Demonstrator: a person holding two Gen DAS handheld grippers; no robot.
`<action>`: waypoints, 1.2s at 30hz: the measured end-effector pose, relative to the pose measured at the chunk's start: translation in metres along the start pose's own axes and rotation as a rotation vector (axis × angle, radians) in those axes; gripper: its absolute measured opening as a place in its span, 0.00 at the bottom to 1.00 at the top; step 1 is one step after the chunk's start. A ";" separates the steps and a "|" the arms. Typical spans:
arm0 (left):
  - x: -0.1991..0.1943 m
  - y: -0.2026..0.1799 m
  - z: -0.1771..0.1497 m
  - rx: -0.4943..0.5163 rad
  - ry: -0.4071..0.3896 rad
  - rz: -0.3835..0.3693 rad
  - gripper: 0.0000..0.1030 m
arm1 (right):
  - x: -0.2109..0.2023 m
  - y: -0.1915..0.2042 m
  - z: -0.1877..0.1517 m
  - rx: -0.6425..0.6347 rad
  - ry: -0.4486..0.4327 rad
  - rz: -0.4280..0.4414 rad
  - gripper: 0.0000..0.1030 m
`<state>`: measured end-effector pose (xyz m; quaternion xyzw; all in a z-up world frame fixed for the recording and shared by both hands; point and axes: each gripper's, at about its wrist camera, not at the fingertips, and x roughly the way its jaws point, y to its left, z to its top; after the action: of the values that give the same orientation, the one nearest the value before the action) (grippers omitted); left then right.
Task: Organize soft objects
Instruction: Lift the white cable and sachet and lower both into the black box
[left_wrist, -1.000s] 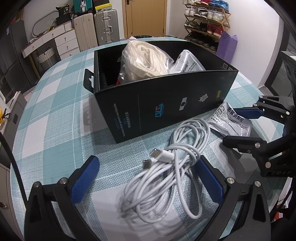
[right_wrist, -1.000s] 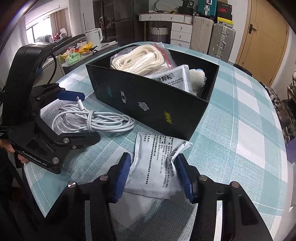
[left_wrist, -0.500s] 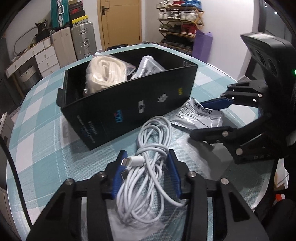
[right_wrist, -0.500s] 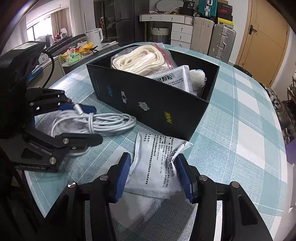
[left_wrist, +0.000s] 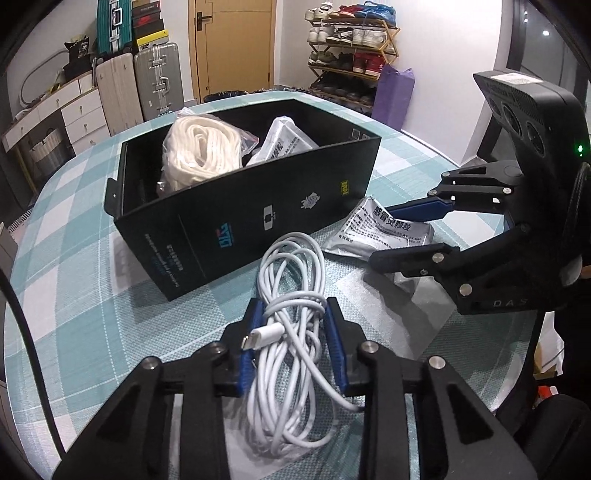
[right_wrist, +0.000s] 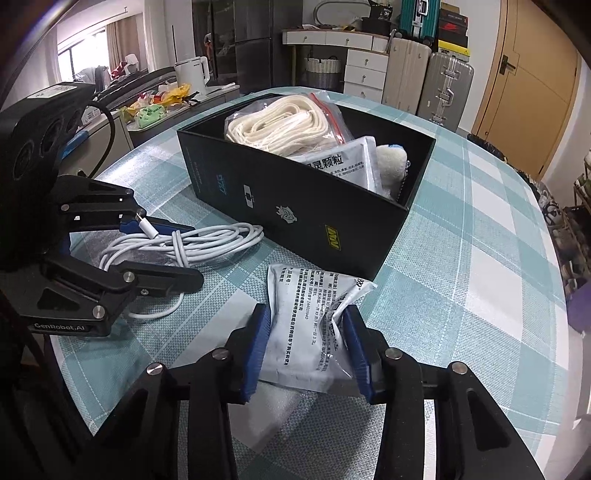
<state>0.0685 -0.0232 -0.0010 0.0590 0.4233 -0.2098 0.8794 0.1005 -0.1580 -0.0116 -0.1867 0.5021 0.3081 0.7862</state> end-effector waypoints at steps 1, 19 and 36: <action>-0.001 0.000 0.000 0.000 -0.003 -0.001 0.31 | -0.001 0.000 0.000 -0.001 0.000 0.001 0.39; -0.012 0.005 -0.001 -0.013 -0.030 -0.020 0.31 | -0.002 -0.003 0.002 0.025 0.002 0.024 0.54; -0.020 0.006 0.001 -0.017 -0.046 -0.023 0.31 | 0.007 0.005 0.002 0.023 0.014 0.022 0.39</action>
<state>0.0608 -0.0117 0.0141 0.0418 0.4054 -0.2175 0.8869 0.1002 -0.1512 -0.0167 -0.1742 0.5130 0.3095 0.7815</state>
